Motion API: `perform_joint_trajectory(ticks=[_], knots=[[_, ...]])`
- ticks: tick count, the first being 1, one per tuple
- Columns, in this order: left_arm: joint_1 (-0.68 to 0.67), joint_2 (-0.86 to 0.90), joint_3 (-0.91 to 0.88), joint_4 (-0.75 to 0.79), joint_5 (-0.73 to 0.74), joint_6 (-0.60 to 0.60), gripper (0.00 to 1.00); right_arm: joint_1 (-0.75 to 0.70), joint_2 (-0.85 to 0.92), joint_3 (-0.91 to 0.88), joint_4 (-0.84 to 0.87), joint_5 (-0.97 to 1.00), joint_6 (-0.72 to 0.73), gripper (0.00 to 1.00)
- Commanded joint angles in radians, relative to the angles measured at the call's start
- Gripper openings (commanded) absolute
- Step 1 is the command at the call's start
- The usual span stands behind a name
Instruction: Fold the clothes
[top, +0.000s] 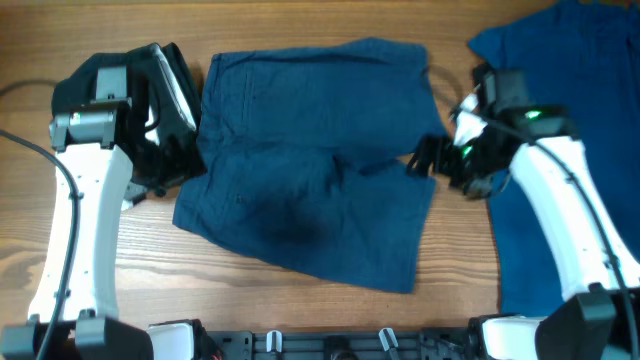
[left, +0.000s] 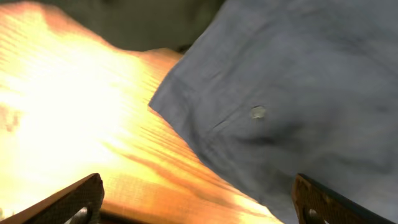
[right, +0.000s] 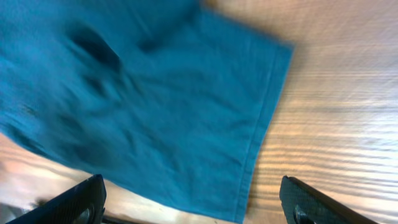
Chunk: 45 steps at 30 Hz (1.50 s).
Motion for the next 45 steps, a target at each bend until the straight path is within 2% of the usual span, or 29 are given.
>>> perform_joint_trajectory(ticks=[1,6,10,16,18,21,24,27,29,34,43,45], knots=[[0.061,0.027,-0.157,0.065,0.048,-0.058,0.92,0.042,0.006,-0.148,0.055,0.014,0.025,0.91],[0.107,0.052,-0.324,0.175,0.053,-0.123,0.88,0.046,0.006,-0.251,0.119,-0.050,0.035,0.91],[0.151,0.067,-0.423,0.287,0.053,-0.159,0.77,0.046,0.006,-0.282,0.121,-0.059,0.033,0.92],[0.157,0.111,-0.494,0.412,0.055,-0.159,0.69,0.046,0.006,-0.308,0.132,-0.082,0.035,0.96],[0.157,0.127,-0.498,0.461,0.056,-0.158,0.52,0.046,0.006,-0.308,0.136,-0.082,0.040,0.96],[0.157,0.129,-0.497,0.511,0.122,-0.128,0.32,0.046,0.006,-0.308,0.136,-0.082,0.062,0.97],[0.157,0.129,-0.497,0.538,0.235,-0.083,0.04,0.046,0.006,-0.309,0.136,-0.081,0.076,0.97],[0.157,0.129,-0.497,0.533,0.242,-0.082,0.04,0.046,0.006,-0.331,0.145,-0.082,0.114,0.96],[0.157,0.128,-0.497,0.525,0.246,-0.082,0.04,0.046,0.006,-0.370,0.169,-0.103,0.119,0.93],[0.154,0.127,-0.497,0.514,0.265,-0.036,0.04,0.046,0.006,-0.489,0.203,-0.230,0.121,0.76],[0.154,0.128,-0.497,0.519,0.264,-0.030,0.04,0.046,0.006,-0.606,0.266,-0.275,0.160,0.69],[0.154,0.127,-0.497,0.519,0.264,-0.030,0.04,0.048,0.006,-0.608,0.304,-0.307,0.156,0.60]])
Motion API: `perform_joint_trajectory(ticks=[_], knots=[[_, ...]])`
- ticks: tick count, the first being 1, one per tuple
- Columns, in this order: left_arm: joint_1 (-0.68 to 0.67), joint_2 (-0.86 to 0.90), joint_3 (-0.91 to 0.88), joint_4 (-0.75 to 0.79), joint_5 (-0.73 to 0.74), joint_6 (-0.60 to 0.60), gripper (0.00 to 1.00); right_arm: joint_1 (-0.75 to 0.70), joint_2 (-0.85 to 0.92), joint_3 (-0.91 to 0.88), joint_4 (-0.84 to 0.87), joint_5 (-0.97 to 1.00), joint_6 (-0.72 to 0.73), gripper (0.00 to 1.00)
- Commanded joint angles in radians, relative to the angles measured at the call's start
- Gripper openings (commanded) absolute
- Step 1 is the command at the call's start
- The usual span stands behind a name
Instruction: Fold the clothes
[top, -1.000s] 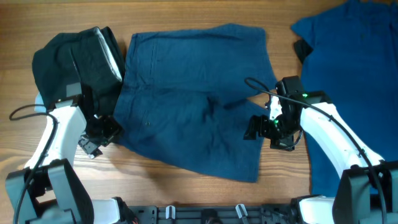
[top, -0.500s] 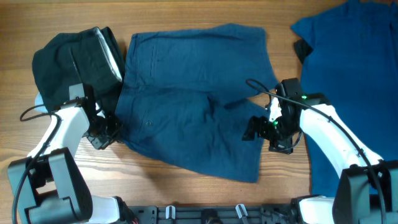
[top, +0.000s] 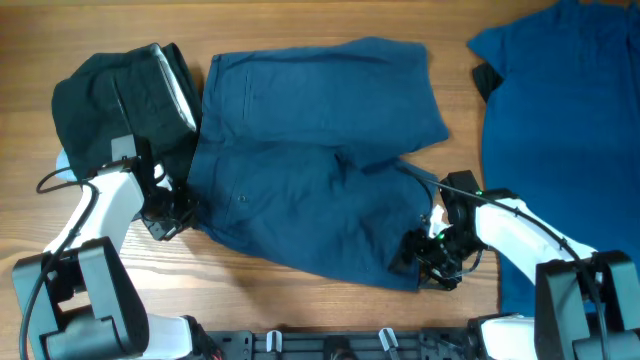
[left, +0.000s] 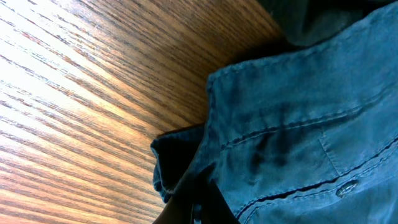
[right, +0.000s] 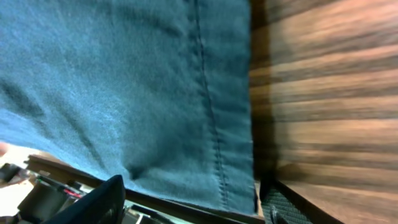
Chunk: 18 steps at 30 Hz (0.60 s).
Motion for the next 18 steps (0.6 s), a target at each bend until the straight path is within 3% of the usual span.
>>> perform_joint_trajectory(ticks=[1,2,4,8,13,18], knots=[[0.002,0.006,-0.005,0.000,0.030,0.021,0.04,0.006,0.002,-0.011,0.071,-0.088,-0.010,0.56],[0.002,0.006,-0.005,0.000,0.030,0.021,0.04,0.006,0.002,-0.011,0.097,-0.098,-0.015,0.53],[0.002,0.006,-0.005,-0.001,0.030,0.025,0.04,0.006,0.002,-0.011,0.136,-0.134,-0.040,0.30],[0.002,0.006,-0.005,-0.004,0.030,0.047,0.04,0.006,0.000,-0.011,0.140,-0.197,-0.106,0.05],[0.002,-0.011,0.000,-0.018,0.030,0.076,0.04,0.006,-0.064,0.005,0.117,-0.200,-0.142,0.04],[0.002,-0.108,0.068,-0.160,0.077,0.126,0.04,-0.038,-0.262,0.138,0.033,-0.148,-0.105,0.04]])
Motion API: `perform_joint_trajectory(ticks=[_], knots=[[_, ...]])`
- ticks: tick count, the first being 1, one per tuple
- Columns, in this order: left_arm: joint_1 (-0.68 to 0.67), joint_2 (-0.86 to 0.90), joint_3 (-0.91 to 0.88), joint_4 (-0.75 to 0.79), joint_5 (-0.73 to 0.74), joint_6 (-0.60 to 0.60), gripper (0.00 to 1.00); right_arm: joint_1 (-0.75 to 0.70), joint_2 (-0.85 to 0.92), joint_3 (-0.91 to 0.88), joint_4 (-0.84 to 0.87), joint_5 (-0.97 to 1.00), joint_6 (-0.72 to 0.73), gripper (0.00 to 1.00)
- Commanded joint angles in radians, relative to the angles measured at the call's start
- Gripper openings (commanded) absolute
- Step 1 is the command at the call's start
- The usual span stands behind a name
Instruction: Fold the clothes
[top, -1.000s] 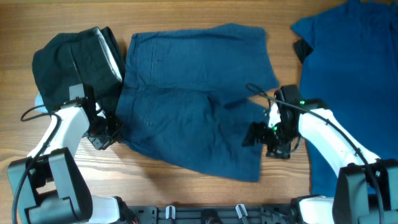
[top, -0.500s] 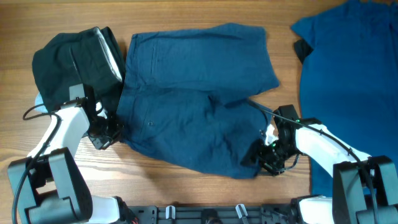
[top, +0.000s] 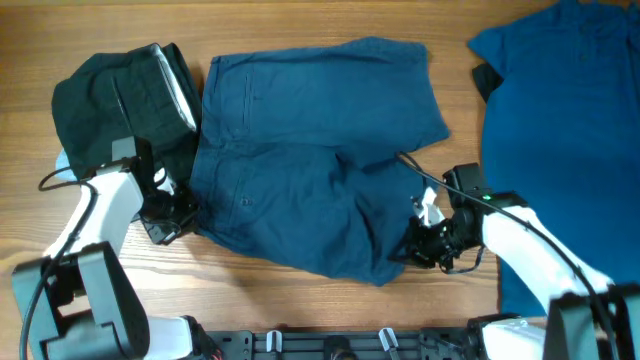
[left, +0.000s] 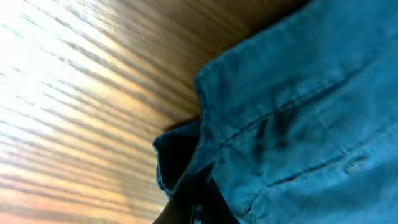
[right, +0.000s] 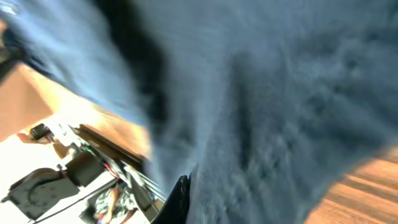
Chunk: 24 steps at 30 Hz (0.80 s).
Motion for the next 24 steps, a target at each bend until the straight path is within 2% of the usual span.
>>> perform_joint_trajectory(ticks=[1,5,8,9,16,20,24], knots=[[0.000,-0.110,0.065,-0.089,0.084,0.053,0.04,-0.050,-0.165,0.153,-0.058,0.059,0.036,0.04],[-0.041,-0.249,0.076,-0.170,0.128,0.053,0.04,-0.145,-0.304,0.347,-0.204,0.295,0.129,0.04],[-0.091,-0.367,0.076,-0.227,0.128,0.049,0.04,-0.198,-0.357,0.475,-0.309,0.397,0.127,0.04],[-0.126,-0.454,0.077,-0.275,0.128,0.047,0.04,-0.216,-0.379,0.548,-0.381,0.439,0.121,0.04],[-0.216,-0.767,0.139,-0.420,0.151,-0.012,0.04,-0.219,-0.418,0.758,-0.544,0.535,0.121,0.04],[-0.217,-0.821,0.242,-0.419,0.125,-0.039,0.04,-0.219,-0.399,0.769,-0.544,0.557,0.120,0.04],[-0.217,-0.768,0.263,-0.380,0.072,-0.038,0.04,-0.219,-0.293,0.764,-0.502,0.586,0.092,0.04]])
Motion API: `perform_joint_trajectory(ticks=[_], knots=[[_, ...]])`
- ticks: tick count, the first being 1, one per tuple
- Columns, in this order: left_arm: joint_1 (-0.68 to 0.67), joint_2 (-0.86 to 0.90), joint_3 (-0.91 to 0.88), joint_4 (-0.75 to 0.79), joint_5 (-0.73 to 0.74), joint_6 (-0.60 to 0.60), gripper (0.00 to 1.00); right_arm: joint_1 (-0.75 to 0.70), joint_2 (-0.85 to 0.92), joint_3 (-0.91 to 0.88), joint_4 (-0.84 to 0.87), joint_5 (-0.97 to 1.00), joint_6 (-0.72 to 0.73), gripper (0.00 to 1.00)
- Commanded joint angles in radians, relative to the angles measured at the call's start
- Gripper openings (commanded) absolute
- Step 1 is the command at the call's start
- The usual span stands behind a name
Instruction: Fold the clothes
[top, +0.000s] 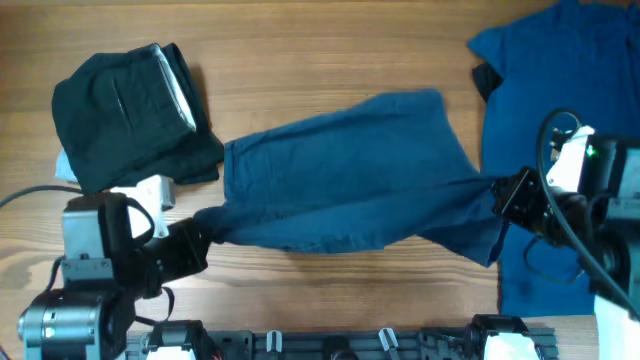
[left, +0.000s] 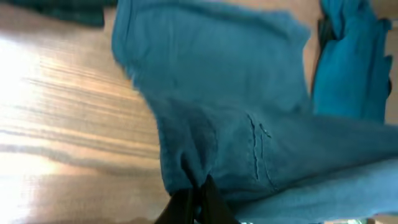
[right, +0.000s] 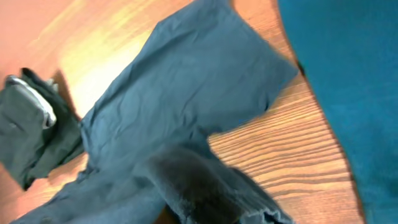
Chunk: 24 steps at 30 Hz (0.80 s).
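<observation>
The blue shorts (top: 350, 170) hang stretched across the middle of the table, their near edge lifted and the far leg still trailing on the wood. My left gripper (top: 200, 238) is shut on the bunched waist corner at the left. In the left wrist view the cloth (left: 217, 112) runs down into the shut left gripper (left: 198, 200). My right gripper (top: 507, 197) is shut on the leg hem at the right. In the right wrist view the shorts (right: 186, 93) drape over its fingers and hide them.
A folded black garment (top: 120, 105) lies at the far left. A blue shirt (top: 570, 90) is spread along the right side, under and beside the right arm. Bare wooden table (top: 300, 40) shows behind the shorts and at the near edge.
Both grippers have risen and moved apart with the shorts' near corners in them. The shorts, flat on the table before, are now pulled taut between them and shifted toward the near edge.
First both grippers were open beside the flat shorts. Then they were down at the near corners, the left shut on the waist corner, the right open around the leg hem. Then both were shut on cloth. Now the shorts hang stretched between them.
</observation>
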Motion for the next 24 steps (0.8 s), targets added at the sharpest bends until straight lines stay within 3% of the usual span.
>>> perform_joint_trajectory(ticks=[1,12,17,18,19,20,21,23,24], knots=[[-0.003,0.079,0.018,0.042,-0.066,-0.017,0.04,-0.010,0.123,0.010,0.058,0.079,-0.018,0.04],[-0.005,0.533,0.018,0.286,-0.072,-0.009,0.04,-0.009,0.573,0.010,0.384,-0.028,-0.112,0.04],[-0.005,0.692,0.018,0.492,-0.240,-0.035,0.05,-0.008,0.729,0.010,0.646,-0.112,-0.076,0.04],[-0.005,0.718,0.018,0.537,-0.264,-0.034,0.09,-0.009,0.759,0.010,0.698,-0.112,-0.058,0.12],[-0.005,0.735,0.018,0.566,-0.271,-0.031,0.29,-0.010,0.775,0.010,0.730,-0.113,-0.062,0.37],[-0.005,0.747,0.018,0.583,-0.278,-0.031,0.60,-0.010,0.793,0.010,0.759,-0.106,-0.068,0.57],[-0.005,0.758,0.018,0.599,-0.278,-0.031,0.75,-0.013,0.805,0.011,0.771,-0.088,-0.064,0.67],[0.001,0.754,0.019,0.591,-0.281,-0.031,0.90,-0.035,0.809,0.011,0.748,-0.045,-0.065,0.74],[0.005,0.745,0.019,0.581,-0.281,-0.031,0.92,-0.051,0.803,0.011,0.725,-0.040,-0.069,0.75]])
